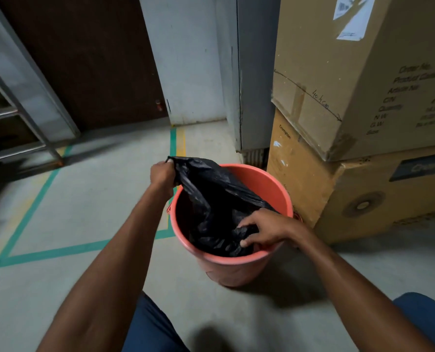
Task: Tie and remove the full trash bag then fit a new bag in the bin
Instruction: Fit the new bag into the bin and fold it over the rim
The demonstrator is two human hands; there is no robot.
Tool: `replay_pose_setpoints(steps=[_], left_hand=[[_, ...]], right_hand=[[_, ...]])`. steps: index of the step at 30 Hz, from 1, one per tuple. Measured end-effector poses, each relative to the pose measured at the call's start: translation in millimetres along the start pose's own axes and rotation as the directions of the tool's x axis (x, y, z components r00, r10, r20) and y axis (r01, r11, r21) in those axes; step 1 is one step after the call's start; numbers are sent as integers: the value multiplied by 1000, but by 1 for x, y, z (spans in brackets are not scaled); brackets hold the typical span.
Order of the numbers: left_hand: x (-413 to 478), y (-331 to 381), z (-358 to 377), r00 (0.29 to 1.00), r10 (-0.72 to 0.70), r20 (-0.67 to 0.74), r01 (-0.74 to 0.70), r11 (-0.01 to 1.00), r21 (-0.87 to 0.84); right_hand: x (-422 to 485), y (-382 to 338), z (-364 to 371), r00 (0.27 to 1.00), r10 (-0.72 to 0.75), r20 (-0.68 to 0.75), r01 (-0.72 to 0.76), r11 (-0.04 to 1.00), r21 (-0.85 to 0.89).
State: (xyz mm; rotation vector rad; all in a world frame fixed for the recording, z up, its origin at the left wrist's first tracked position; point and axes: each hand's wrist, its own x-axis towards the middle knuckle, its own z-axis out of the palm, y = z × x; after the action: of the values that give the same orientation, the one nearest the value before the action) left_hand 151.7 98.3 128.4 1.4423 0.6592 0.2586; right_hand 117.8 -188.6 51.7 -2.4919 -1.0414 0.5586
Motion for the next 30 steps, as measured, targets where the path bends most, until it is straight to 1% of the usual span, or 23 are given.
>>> replay_pose_setpoints(steps=[2,3,4,5,6,7,8,9,10,11,12,13,14,16,17,18,20,22,23,25,26,28,30], left_hand=[[-2,2,-1,983,-11,185,9,1000,11],[-4,1,0,966,-27,255,1,995,103],[-5,-2,2,960,-17,279,-55,967,249],[-6,-7,4,964,52,260,-161,895,417],[-9,-11,6,956,166,243,-279,774,569],[-16,-15,8,916,297,270,-400,632,663],[-27,-19,9,828,437,352,-547,492,677],[-41,-24,9,690,554,465,-704,365,609],[-55,-31,8,535,621,573,-828,249,503],[-69,-40,8,408,643,648,-895,144,421],[-82,-52,9,335,637,694,-922,69,381],[-94,-64,11,326,613,720,-920,32,390],[-104,-74,14,371,569,734,-899,23,437],[-119,-90,23,525,460,716,-827,76,557],[-123,-95,26,577,434,692,-798,120,590],[-125,-95,28,599,443,668,-785,157,600],[-126,-88,25,589,535,605,-789,220,574],[-123,-78,17,572,634,520,-794,267,546],[-122,-74,11,564,666,488,-801,298,519],[-118,-66,-1,569,686,453,-814,389,432],[-117,-64,-6,564,694,447,-820,409,399],[-119,-65,-12,509,712,484,-859,381,342],[-128,-76,-13,433,673,600,-901,345,262]], right_hand=[[0,1,0,988,-19,-155,30,997,66],[0,0,-2,970,-18,-243,44,994,102],[-1,-1,-5,949,-9,-317,55,989,136],[-2,-2,-8,927,0,-375,63,986,154],[-2,-3,-10,910,8,-415,62,986,155],[-2,-4,-12,898,15,-440,56,987,148],[-2,-5,-13,890,18,-456,51,989,139],[-1,-6,-14,879,13,-476,56,990,130],[1,-6,-16,863,9,-505,63,990,125],[3,-6,-18,842,10,-539,68,990,125],[5,-7,-20,821,18,-571,75,987,139],[7,-8,-22,800,28,-599,88,983,163],[9,-10,-24,784,38,-620,101,977,188],[13,-14,-30,779,59,-624,107,968,225],[14,-17,-33,783,63,-618,109,965,237],[14,-20,-37,785,63,-617,119,961,250],[9,-20,-47,794,83,-602,139,940,312],[-3,-11,-58,841,132,-525,118,901,416],[-11,-5,-63,870,132,-475,106,892,440],[-28,8,-69,910,81,-407,107,902,418],[-36,13,-69,919,52,-390,118,909,401],[-49,20,-66,932,7,-361,136,919,369],[-58,26,-54,942,-11,-334,119,946,303]])
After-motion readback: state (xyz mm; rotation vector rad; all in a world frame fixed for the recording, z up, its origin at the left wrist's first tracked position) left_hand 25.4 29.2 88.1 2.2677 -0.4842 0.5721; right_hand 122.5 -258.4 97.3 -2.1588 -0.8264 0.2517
